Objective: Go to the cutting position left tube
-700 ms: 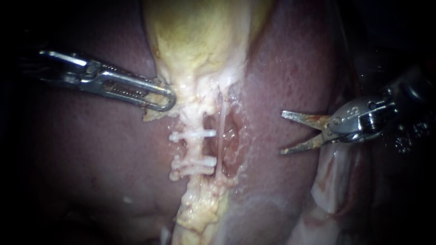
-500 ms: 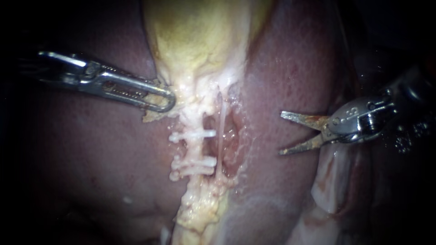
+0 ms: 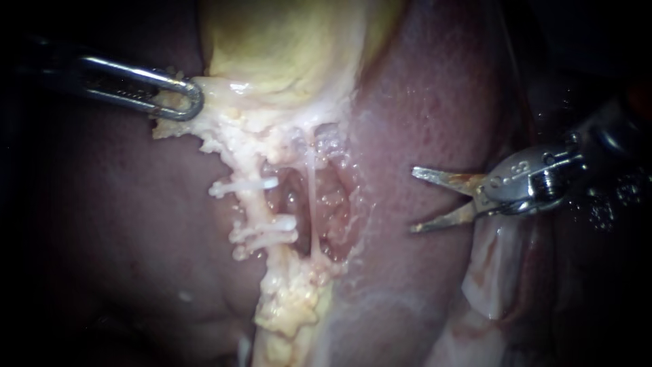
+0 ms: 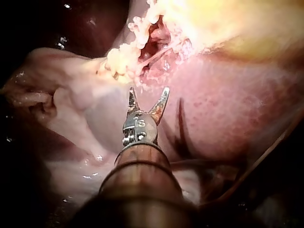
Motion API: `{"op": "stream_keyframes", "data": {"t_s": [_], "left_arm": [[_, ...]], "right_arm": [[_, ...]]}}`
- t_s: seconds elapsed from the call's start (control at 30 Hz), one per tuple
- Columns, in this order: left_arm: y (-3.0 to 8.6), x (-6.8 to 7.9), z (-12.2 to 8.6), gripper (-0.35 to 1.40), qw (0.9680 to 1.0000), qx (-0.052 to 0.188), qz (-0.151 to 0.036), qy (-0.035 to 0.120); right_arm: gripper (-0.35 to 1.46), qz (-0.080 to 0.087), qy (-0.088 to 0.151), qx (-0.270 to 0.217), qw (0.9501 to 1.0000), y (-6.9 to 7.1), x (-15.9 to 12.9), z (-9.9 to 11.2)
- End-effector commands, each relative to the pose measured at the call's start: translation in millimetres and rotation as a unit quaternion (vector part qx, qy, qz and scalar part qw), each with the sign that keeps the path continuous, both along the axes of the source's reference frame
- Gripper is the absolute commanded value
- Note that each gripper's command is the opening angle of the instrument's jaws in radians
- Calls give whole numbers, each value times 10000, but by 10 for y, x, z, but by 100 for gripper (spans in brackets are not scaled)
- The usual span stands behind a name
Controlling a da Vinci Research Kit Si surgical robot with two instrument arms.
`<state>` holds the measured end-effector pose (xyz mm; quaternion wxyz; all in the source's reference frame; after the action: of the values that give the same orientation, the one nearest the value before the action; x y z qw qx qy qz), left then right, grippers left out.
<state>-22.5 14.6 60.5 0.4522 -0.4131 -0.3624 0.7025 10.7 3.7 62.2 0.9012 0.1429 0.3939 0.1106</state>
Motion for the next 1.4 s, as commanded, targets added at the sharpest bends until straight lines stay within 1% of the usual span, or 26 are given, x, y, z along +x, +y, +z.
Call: {"op": "stream_keyframes", "data": {"t_s": [0.03, 0.07, 0.13, 0.17, 0.23, 0.33, 0.47, 0.63, 0.8, 0.93, 1.03, 1.23, 1.33, 1.4], "left_arm": [[-1, -1, 2, -35, 10000, -7, -8, 13], [-1, -2, 2, -35, 10000, -8, -9, 14], [-1, -2, 2, -35, 10000, -8, -10, 14], [-1, -2, 2, -35, 10000, -8, -10, 14], [-1, -2, 2, -35, 10000, -8, -10, 14], [-1, -2, 2, -35, 10000, -10, -10, 15], [-2, -2, 3, -35, 10000, -11, -11, 16], [-2, -2, 3, -35, 10000, -12, -12, 17], [-2, -3, 3, -35, 10000, -14, -14, 18], [-2, -3, 3, -35, 10000, -20, -25, 27], [-2, -3, 3, -35, 10000, -20, -26, 28], [-2, -3, 3, -35, 10000, -21, -27, 28], [-2, -3, 3, -35, 10000, -21, -26, 28], [-2, -3, 3, -35, 10000, -21, -26, 28]], "right_arm": [[145, -7, 184, 40, 9998, -2, 7, -1], [145, -17, 325, 71, 9994, -3, 12, -2], [145, -90, 580, 161, 9981, -6, 26, -3], [145, -70, 668, 232, 9975, -8, 32, -3], [145, -73, 784, 344, 9963, -11, 44, -1], [145, -68, 911, 563, 9942, -16, 62, 6], [145, -116, 1086, 792, 9909, -20, 81, 26], [145, -212, 1223, 1006, 9872, -17, 91, 57], [145, -304, 1252, 985, 9868, -18, 90, 93], [145, -333, 1256, 944, 9870, -19, 89, 110], [145, -449, 1325, 997, 9851, -17, 89, 114], [140, -699, 1736, 1036, 9768, -18, 101, 112], [136, -861, 1842, 1051, 9735, -19, 110, 110], [135, -915, 1888, 1026, 9724, -19, 115, 109]]}}
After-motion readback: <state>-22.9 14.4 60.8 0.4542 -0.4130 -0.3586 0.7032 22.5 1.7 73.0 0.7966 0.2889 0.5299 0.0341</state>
